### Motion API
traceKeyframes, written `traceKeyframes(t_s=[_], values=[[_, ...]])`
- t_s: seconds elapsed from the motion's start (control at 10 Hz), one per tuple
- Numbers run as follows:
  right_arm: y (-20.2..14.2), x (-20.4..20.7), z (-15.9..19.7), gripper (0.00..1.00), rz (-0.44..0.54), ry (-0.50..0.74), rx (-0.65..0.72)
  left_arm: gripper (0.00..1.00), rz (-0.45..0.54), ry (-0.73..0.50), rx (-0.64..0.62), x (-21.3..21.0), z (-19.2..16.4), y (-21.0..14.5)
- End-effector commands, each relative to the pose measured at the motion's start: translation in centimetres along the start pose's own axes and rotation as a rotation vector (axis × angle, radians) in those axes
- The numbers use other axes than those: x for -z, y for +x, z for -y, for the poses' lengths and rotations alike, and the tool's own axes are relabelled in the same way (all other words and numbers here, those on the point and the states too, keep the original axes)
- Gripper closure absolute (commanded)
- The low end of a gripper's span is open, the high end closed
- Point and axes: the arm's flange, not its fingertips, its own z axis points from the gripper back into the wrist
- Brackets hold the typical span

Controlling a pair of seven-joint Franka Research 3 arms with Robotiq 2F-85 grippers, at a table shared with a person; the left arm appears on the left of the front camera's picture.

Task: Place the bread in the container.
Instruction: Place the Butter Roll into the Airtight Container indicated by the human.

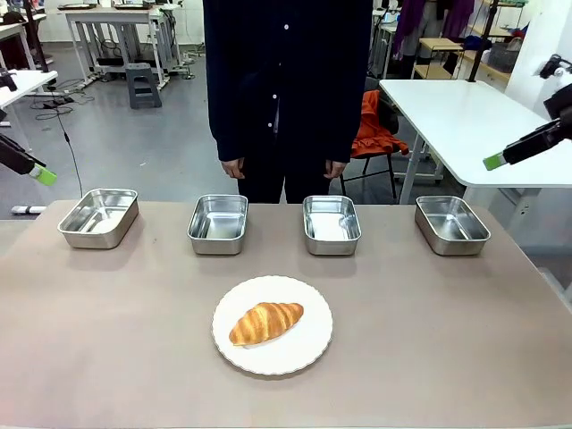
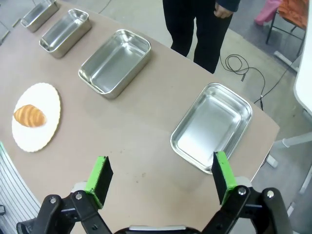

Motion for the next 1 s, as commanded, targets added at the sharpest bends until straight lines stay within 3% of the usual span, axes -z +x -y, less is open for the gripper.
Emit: traceKeyframes(t_s=[0.0, 0.2, 0.5, 0.9], values=[[0.6, 0.0, -0.4, 0.0, -0.017, -0.027, 0.012, 0.0, 0.003, -0.012, -0.014, -0.2, 0.8, 1.0], [0.2, 0.1, -0.2, 0.0, -0.012, -0.012, -0.006, 0.0, -0.009, 0.0, 0.003, 0.2, 0.4, 0.5], [-0.4, -3.0, 3.1, 0.0, 0.087, 0.011, 0.03, 0.0, 0.185, 0.037, -0.102, -5.5, -1.5, -2.0], [-0.7, -4.9, 4.0, 0.0, 0.162, 0.015, 0.055, 0.0, 0.266, 0.057, -0.175, -8.6, -1.3, -3.0]])
